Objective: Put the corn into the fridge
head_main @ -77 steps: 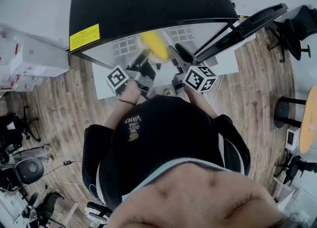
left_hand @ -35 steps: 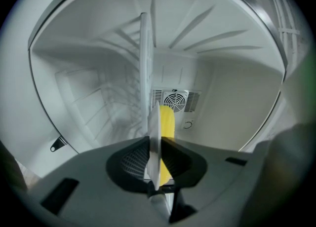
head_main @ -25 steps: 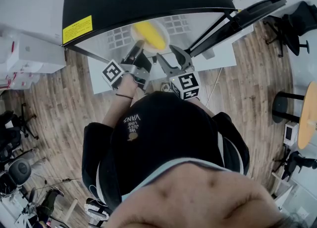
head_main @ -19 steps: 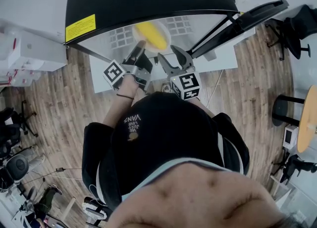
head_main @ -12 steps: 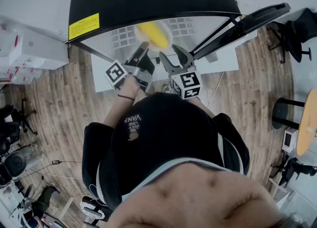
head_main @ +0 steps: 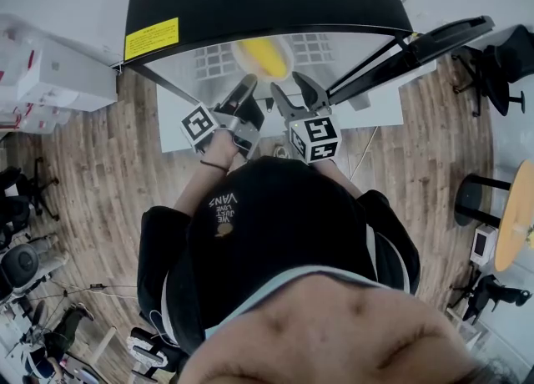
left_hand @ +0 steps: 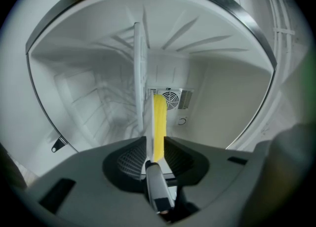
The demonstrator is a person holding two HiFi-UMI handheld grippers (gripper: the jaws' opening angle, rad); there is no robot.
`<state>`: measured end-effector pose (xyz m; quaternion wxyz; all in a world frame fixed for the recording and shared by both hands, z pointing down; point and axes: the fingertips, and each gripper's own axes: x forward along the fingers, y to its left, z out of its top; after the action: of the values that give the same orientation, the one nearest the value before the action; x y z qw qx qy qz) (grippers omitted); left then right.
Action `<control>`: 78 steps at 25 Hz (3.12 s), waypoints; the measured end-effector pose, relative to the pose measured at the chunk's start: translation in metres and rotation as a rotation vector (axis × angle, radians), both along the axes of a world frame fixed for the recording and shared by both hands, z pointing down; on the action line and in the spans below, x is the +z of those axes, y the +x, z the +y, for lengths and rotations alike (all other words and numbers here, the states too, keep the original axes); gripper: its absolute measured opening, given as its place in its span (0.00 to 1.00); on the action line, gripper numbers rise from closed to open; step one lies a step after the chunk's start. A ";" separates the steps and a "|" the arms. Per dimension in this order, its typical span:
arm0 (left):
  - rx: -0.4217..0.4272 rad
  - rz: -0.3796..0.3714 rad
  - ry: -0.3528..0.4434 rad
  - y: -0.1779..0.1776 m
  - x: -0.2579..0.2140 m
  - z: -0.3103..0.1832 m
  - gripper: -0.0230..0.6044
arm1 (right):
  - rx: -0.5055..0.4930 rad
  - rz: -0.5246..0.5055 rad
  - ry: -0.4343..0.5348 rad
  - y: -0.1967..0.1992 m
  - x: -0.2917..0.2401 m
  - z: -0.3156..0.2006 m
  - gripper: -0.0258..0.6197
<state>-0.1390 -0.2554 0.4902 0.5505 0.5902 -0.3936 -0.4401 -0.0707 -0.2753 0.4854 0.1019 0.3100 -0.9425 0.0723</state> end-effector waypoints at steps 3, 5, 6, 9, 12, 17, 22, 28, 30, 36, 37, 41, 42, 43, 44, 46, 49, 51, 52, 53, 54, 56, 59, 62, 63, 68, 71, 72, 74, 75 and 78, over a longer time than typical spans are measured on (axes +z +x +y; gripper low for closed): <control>-0.007 0.003 -0.001 -0.002 0.001 0.000 0.18 | -0.004 0.003 -0.001 -0.001 0.001 -0.004 0.40; -0.014 0.005 -0.002 -0.004 0.001 0.001 0.18 | -0.008 0.005 -0.001 -0.003 0.001 -0.007 0.40; -0.017 0.005 -0.002 -0.004 0.002 0.001 0.18 | -0.010 0.006 -0.001 -0.004 0.001 -0.009 0.40; -0.027 0.006 -0.003 -0.007 0.002 0.002 0.18 | -0.015 0.010 0.002 -0.007 0.001 -0.012 0.40; -0.035 0.010 -0.005 -0.009 0.003 0.002 0.18 | -0.018 0.010 0.005 -0.009 0.001 -0.016 0.40; -0.038 0.001 -0.001 -0.009 0.003 0.002 0.18 | -0.023 0.016 0.007 -0.012 0.002 -0.021 0.40; -0.036 -0.030 0.010 -0.009 0.002 0.003 0.18 | -0.030 0.016 0.012 -0.015 0.002 -0.023 0.40; -0.038 -0.124 0.050 -0.009 -0.006 0.002 0.18 | -0.036 0.008 0.008 -0.016 0.001 -0.024 0.40; -0.038 -0.173 0.053 -0.010 -0.007 0.003 0.18 | -0.039 0.003 0.006 -0.016 0.000 -0.023 0.40; -0.034 -0.247 0.088 -0.008 -0.015 0.002 0.18 | -0.042 -0.002 0.004 -0.017 -0.001 -0.018 0.40; -0.032 -0.267 0.089 -0.008 -0.016 0.003 0.18 | -0.040 -0.002 0.004 -0.016 -0.001 -0.017 0.40; -0.028 -0.342 0.086 -0.010 -0.015 0.006 0.18 | -0.034 -0.007 0.007 -0.014 -0.003 -0.014 0.40; -0.029 -0.361 0.081 -0.011 -0.013 0.007 0.18 | -0.031 -0.007 0.007 -0.013 -0.003 -0.014 0.40; -0.030 -0.375 0.079 -0.013 -0.013 0.007 0.18 | -0.028 -0.006 0.007 -0.012 -0.003 -0.013 0.40; -0.032 -0.386 0.080 -0.014 -0.013 0.008 0.18 | -0.025 -0.005 0.007 -0.011 -0.003 -0.012 0.40; -0.033 -0.413 0.087 -0.015 -0.014 0.010 0.17 | -0.017 -0.002 0.008 -0.008 -0.004 -0.010 0.39; -0.028 -0.433 0.098 -0.015 -0.017 0.013 0.16 | -0.005 -0.001 0.012 -0.003 -0.006 -0.006 0.37; -0.030 -0.415 0.099 -0.012 -0.019 0.015 0.15 | 0.002 -0.002 0.018 0.000 -0.008 -0.004 0.35; -0.034 -0.425 0.107 -0.013 -0.022 0.016 0.14 | 0.005 -0.002 0.023 0.001 -0.009 -0.003 0.33; -0.037 -0.457 0.124 -0.014 -0.024 0.017 0.13 | 0.010 -0.003 0.029 0.003 -0.011 -0.001 0.31; -0.040 -0.491 0.140 -0.015 -0.027 0.017 0.13 | 0.015 -0.005 0.036 0.004 -0.013 0.000 0.28; -0.039 -0.537 0.157 -0.015 -0.029 0.019 0.13 | 0.025 -0.011 0.048 0.006 -0.016 0.003 0.23; -0.032 -0.589 0.168 -0.013 -0.031 0.024 0.12 | 0.037 -0.014 0.054 0.009 -0.018 0.007 0.19; -0.018 -0.652 0.190 -0.012 -0.031 0.027 0.11 | 0.050 -0.014 0.061 0.011 -0.019 0.012 0.15; -0.014 -0.669 0.193 -0.012 -0.030 0.028 0.11 | 0.054 -0.015 0.062 0.012 -0.019 0.013 0.14; 0.026 -0.728 0.223 -0.008 -0.031 0.034 0.11 | 0.084 -0.032 0.057 0.016 -0.020 0.021 0.09; 0.037 -0.747 0.242 -0.009 -0.033 0.037 0.11 | 0.104 -0.036 0.053 0.018 -0.020 0.026 0.08; 0.039 -0.753 0.246 -0.010 -0.033 0.038 0.11 | 0.111 -0.036 0.054 0.019 -0.020 0.027 0.08; 0.048 -0.769 0.250 -0.011 -0.032 0.041 0.11 | 0.123 -0.043 0.059 0.019 -0.021 0.031 0.08; 0.055 -0.779 0.252 -0.011 -0.032 0.043 0.11 | 0.128 -0.048 0.061 0.019 -0.021 0.033 0.08; 0.082 -0.814 0.253 -0.011 -0.029 0.048 0.10 | 0.134 -0.056 0.067 0.018 -0.023 0.040 0.08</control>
<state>-0.1500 -0.2075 0.4617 0.2905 0.7938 -0.4978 -0.1941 -0.0529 -0.2354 0.4626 0.0601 0.3736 -0.9240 0.0559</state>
